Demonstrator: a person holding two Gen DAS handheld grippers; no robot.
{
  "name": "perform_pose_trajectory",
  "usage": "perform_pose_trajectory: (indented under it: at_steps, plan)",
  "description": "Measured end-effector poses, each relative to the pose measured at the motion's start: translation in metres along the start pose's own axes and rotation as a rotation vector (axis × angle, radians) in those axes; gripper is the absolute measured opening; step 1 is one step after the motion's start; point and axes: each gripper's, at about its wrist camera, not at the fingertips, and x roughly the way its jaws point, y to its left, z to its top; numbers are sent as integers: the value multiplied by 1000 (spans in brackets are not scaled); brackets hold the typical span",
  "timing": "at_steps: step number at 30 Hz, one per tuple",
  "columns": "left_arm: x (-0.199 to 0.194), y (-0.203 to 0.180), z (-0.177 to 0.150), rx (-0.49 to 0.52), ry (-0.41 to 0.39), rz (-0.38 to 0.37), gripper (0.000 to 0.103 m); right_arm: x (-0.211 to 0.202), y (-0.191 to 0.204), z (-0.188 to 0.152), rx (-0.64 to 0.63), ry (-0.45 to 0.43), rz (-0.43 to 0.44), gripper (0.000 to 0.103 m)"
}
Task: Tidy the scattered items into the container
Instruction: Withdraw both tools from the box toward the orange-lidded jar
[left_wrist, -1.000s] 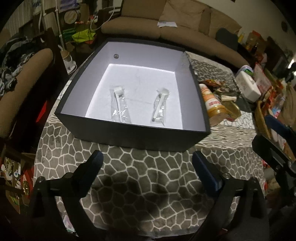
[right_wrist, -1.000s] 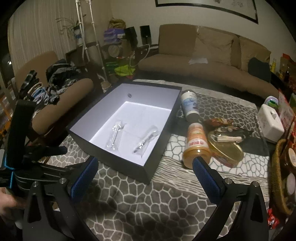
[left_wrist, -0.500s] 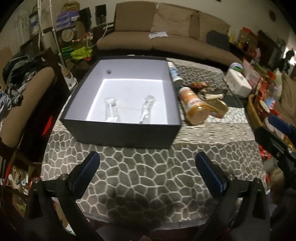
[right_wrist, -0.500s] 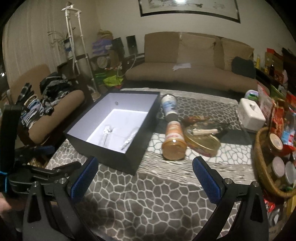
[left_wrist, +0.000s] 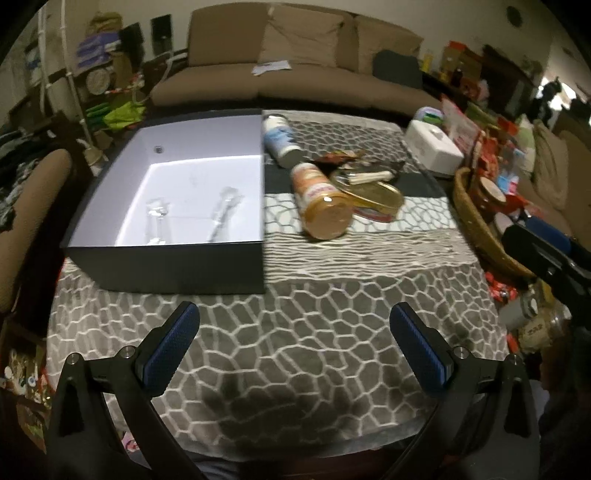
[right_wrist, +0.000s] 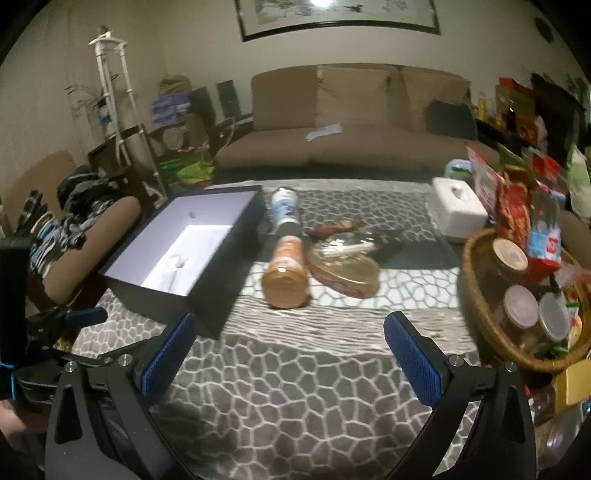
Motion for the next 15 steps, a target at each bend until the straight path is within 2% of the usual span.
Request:
perform_pose_trajectory:
  at_steps: [8, 15]
  plan:
    - [35, -29, 4, 39, 20, -17, 103, 21, -53, -10, 73, 41, -21, 103]
    - [73, -49, 10, 27, -17, -29, 103, 57, -79, -23, 112, 84, -6, 103]
